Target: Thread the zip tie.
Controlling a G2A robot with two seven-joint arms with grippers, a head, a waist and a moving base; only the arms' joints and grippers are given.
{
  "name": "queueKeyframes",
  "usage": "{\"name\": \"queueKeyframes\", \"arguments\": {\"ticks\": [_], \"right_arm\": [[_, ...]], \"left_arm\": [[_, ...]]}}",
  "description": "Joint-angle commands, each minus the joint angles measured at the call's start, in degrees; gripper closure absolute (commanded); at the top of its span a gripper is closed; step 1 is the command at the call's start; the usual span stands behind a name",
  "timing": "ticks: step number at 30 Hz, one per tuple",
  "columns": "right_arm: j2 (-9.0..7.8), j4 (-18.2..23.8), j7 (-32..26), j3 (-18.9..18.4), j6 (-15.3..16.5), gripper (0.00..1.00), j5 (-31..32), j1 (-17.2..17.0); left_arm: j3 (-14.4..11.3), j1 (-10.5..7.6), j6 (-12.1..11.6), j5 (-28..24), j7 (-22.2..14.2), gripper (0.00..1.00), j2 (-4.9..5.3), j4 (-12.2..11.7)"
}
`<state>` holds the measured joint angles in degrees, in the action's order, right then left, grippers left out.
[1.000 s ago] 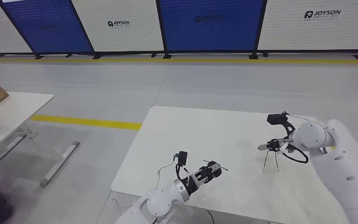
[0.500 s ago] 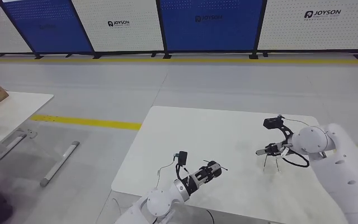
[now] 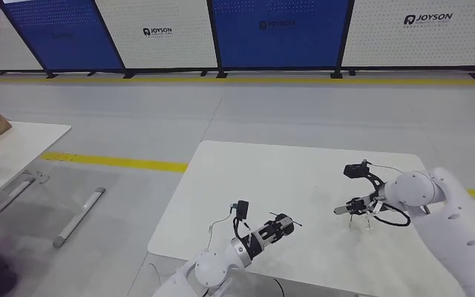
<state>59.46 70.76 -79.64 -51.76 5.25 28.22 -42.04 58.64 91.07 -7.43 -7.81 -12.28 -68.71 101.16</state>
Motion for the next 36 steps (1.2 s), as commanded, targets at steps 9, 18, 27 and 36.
{"name": "queueKeyframes", "arguments": {"ticks": [9,18,27,36], "right_arm": [[-0.02,-1.5,3.5,-2.1,-2.3,0.0,-4.7,-0.8],[-1.39,1.2,1.7,-4.7,-6.5,0.53,-1.0,-2.3],[-0.85,-1.0,1.2,-3.4,-7.8,0.58,-1.6,-1.1],[0.2,-4.8,2.0,-0.8,-10.8,0.6,-0.3,1.1]], "left_arm": [[0.0,0.0,0.0,0.0,0.0,1.0,0.0,0.0],[0.0,0.0,0.0,0.0,0.0,1.0,0.0,0.0],[0.0,0.0,0.0,0.0,0.0,1.0,0.0,0.0],[0.0,0.0,0.0,0.0,0.0,1.0,0.0,0.0]]}}
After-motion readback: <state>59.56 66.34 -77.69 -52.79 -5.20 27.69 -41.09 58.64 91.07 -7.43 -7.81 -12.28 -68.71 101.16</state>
